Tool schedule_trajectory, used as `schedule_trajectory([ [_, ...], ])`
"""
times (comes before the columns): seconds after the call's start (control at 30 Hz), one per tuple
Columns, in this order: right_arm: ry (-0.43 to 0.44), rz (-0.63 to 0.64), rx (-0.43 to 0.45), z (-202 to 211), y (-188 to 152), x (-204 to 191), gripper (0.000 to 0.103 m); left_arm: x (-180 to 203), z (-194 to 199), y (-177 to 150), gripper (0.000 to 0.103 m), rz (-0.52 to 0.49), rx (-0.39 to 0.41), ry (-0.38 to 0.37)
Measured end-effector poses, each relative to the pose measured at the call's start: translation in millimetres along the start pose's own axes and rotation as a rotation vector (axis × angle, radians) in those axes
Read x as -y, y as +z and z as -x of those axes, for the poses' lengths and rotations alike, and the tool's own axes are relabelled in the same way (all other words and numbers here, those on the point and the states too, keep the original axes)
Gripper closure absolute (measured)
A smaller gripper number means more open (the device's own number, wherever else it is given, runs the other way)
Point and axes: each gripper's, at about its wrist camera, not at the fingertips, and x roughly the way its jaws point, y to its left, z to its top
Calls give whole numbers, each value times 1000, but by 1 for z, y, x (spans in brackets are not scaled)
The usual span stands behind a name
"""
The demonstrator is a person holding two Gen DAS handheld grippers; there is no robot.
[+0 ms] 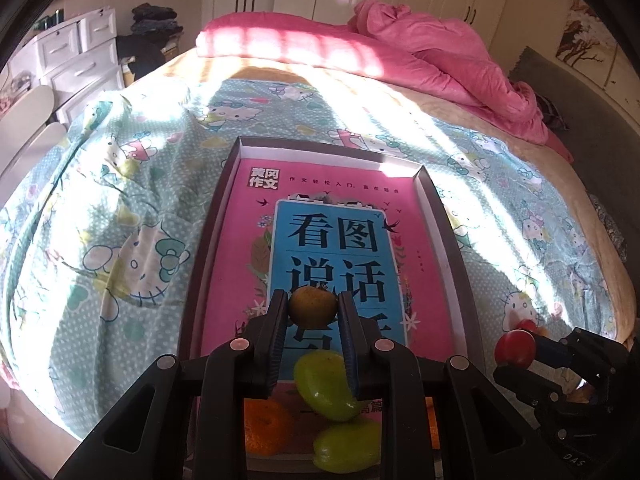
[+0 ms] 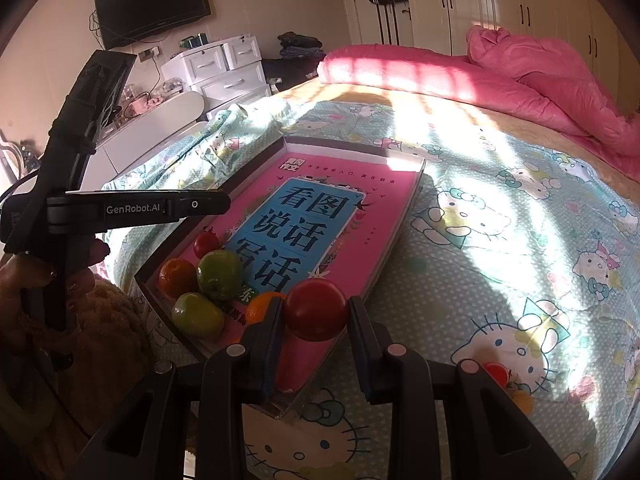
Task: Organize fruits
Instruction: 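Lower the held fruit and tomato into the tray beside the apples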
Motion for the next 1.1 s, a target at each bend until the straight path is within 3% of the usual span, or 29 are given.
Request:
schedule_trajectory([
  [0.33,-2,0,-16,-15,8,-5,71,0,-12,-4,77,-18,-21,22],
  [1.1,-13,-14,-25,-31,16,-3,71,7,-33,-5,77,-34,-74,-12],
])
